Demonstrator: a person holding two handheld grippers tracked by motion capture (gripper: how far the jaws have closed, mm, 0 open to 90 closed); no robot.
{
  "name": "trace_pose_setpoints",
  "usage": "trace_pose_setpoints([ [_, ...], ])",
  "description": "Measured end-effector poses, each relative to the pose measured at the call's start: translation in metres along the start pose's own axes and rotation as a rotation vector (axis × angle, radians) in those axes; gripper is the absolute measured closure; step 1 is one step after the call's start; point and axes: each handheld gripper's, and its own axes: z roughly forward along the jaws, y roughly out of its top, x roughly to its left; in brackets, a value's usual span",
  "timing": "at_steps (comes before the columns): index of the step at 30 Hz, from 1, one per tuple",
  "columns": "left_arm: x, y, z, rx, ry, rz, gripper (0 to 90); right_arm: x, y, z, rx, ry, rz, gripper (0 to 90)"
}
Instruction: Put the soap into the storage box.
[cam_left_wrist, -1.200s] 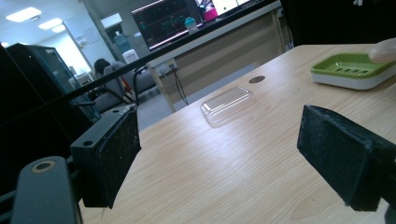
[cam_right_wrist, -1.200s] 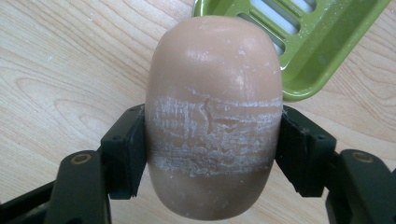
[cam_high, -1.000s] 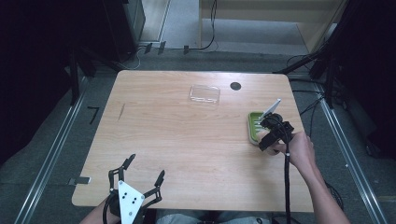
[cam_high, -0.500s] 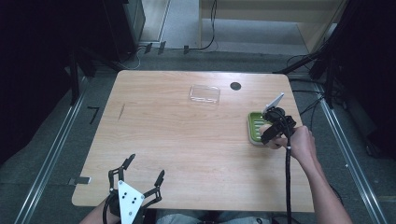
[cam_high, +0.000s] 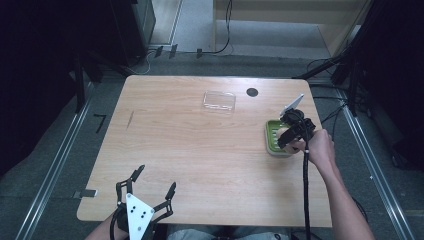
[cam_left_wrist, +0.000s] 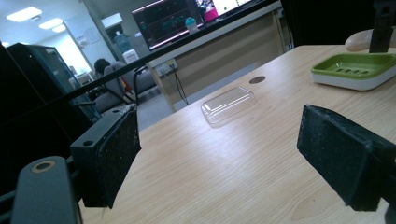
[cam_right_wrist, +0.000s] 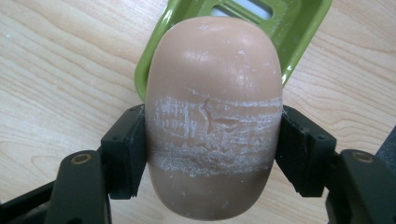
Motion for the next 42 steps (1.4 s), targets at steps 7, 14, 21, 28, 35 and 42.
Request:
trace_pose_setpoints([
  [7,0.0,0.0,0.0,0.001,-0.001,0.001,13.8,-0.002,0.007,0.002,-0.007,0.01,0.02,33.4],
  [14,0.0,0.0,0.0,0.001,-0.002,0.001,13.8,-0.001,0.013,0.004,-0.003,-0.004,0.031,33.4],
  [21,0.0,0.0,0.0,0.001,-0.001,0.001,13.8,-0.002,0.02,0.007,-0.022,0.007,0.059,33.4],
  [28,0.0,0.0,0.0,0.001,-0.001,0.001,13.8,-0.004,0.027,0.013,-0.023,0.022,0.101,33.3],
  [35,0.001,0.0,0.0,0.0,0.0,-0.001,13.8,-0.008,0.033,0.019,-0.03,0.034,0.154,33.3],
  [42,0.001,0.0,0.0,0.001,0.0,-0.001,13.8,-0.011,0.037,0.025,-0.026,0.035,0.179,33.4],
])
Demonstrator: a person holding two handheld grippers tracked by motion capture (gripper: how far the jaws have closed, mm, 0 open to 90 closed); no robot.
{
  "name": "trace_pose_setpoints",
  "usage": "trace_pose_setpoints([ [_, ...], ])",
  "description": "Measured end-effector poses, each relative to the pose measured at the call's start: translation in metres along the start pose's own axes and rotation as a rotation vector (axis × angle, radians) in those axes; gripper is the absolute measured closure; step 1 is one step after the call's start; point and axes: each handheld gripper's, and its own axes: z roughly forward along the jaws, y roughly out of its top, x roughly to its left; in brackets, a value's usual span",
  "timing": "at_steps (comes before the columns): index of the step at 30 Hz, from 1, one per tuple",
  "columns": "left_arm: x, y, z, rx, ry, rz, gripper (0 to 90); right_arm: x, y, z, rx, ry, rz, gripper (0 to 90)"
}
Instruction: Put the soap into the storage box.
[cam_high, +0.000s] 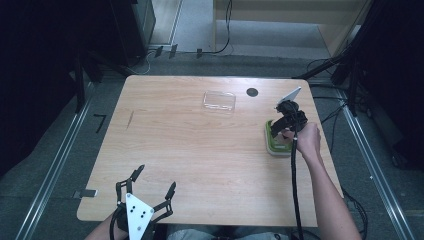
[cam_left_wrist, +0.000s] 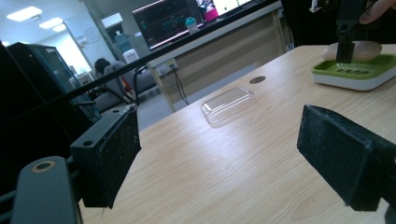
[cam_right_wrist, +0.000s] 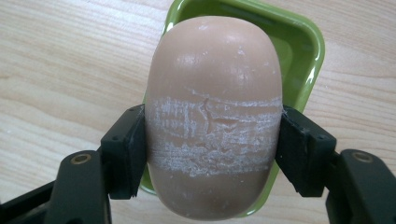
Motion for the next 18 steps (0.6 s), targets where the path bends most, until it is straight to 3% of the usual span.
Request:
trace_pose_setpoints([
  [7,0.0,0.0,0.0,0.0,0.001,-0.002,13.8,-0.005,0.004,0.009,0.015,0.003,0.033,33.3],
  [18,0.0,0.0,0.0,0.0,0.001,-0.002,13.8,-0.006,0.007,0.018,0.027,0.005,0.044,33.3],
])
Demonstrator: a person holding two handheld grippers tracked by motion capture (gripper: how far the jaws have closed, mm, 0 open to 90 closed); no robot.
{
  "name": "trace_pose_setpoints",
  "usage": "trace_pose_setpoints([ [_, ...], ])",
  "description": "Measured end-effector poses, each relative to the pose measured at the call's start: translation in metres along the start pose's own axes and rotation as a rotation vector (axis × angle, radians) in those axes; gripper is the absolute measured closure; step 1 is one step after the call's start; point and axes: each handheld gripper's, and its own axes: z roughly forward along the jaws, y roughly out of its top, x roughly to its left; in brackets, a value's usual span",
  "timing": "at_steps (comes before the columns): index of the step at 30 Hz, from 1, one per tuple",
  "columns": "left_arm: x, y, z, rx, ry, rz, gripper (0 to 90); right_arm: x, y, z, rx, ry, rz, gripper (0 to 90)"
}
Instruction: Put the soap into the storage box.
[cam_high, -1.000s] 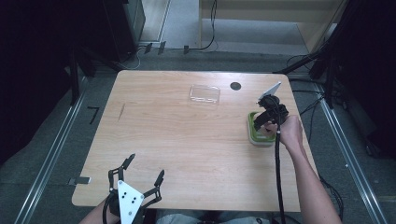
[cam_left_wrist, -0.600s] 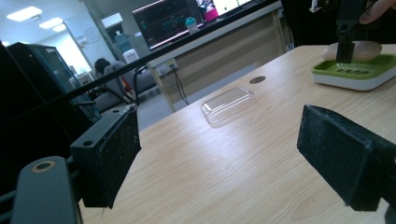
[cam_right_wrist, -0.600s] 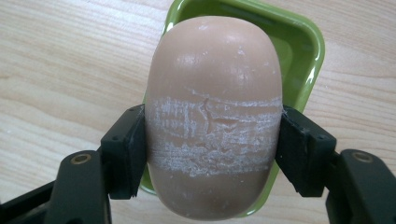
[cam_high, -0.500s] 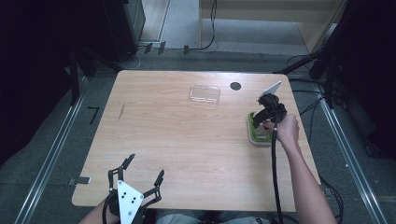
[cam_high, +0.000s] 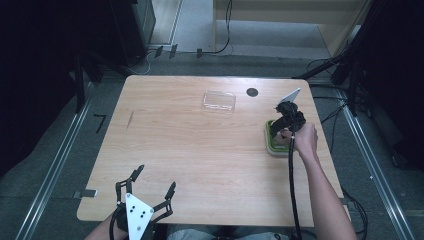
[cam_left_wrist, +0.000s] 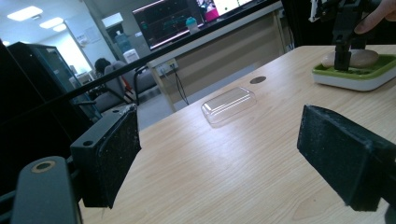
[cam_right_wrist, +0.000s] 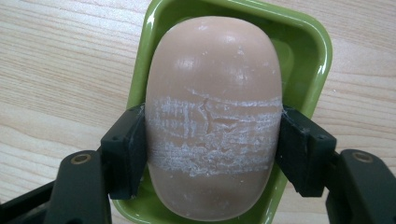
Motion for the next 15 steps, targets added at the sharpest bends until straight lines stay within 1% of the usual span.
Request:
trace_pose_setpoints([
  [5,0.0,0.0,-0.0002,0.0,0.001,0.0,13.8,0.0003,0.001,0.0033,0.006,0.001,0.014,33.3],
  [9,-0.0001,0.0,-0.0002,0.0,0.0,0.0,13.8,0.0014,0.0014,0.0062,0.01,-0.004,0.011,33.3],
  [12,0.0,0.0,-0.0002,0.0,0.002,-0.002,13.8,0.0014,0.0016,0.0073,0.01,-0.006,0.023,33.3],
  [15,-0.0002,0.0001,-0.0002,-0.001,0.0,0.001,13.8,0.0011,0.0015,0.0078,0.01,-0.008,0.023,33.3],
])
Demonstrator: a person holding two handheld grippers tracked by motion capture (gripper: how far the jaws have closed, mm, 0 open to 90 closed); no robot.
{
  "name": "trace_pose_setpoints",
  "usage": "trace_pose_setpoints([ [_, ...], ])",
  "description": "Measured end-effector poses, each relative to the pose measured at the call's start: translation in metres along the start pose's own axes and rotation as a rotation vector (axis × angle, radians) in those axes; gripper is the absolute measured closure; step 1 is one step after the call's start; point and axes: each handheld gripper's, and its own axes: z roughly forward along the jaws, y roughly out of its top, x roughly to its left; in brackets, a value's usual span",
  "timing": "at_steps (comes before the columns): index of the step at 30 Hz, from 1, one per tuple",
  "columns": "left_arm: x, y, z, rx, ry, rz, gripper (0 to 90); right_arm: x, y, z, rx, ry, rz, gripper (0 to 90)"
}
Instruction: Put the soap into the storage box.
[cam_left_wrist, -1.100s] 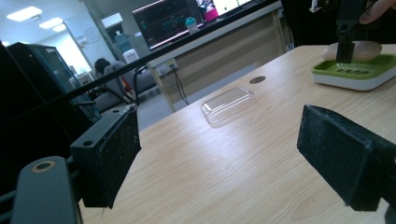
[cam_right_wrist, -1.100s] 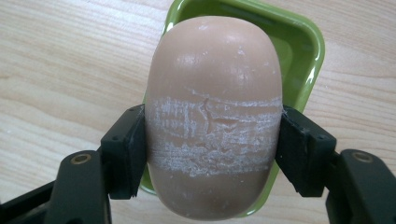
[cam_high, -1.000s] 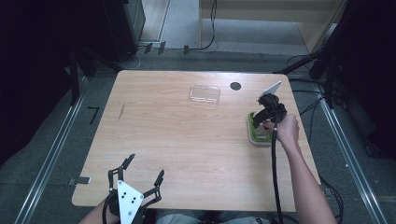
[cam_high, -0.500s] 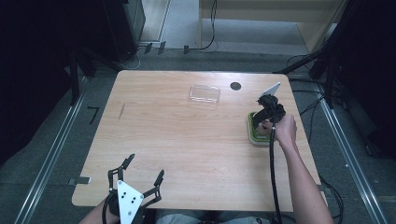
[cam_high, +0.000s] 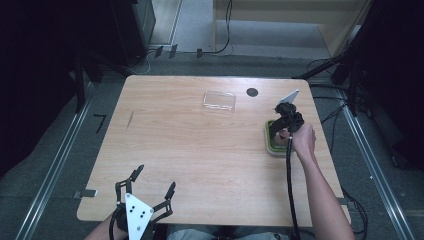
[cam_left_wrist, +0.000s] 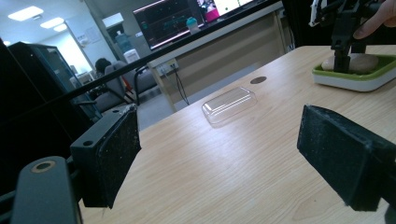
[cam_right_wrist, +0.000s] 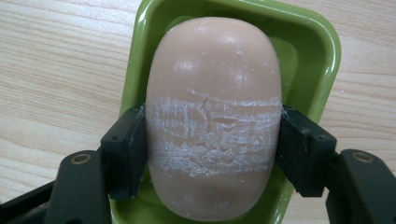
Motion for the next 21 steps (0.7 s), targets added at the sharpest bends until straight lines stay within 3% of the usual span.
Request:
trace_pose_setpoints([
  [21,0.0001,-0.0001,0.0,0.0,0.0,0.0,13.8,0.0014,0.0003,0.0045,0.002,-0.005,0.023,33.9],
])
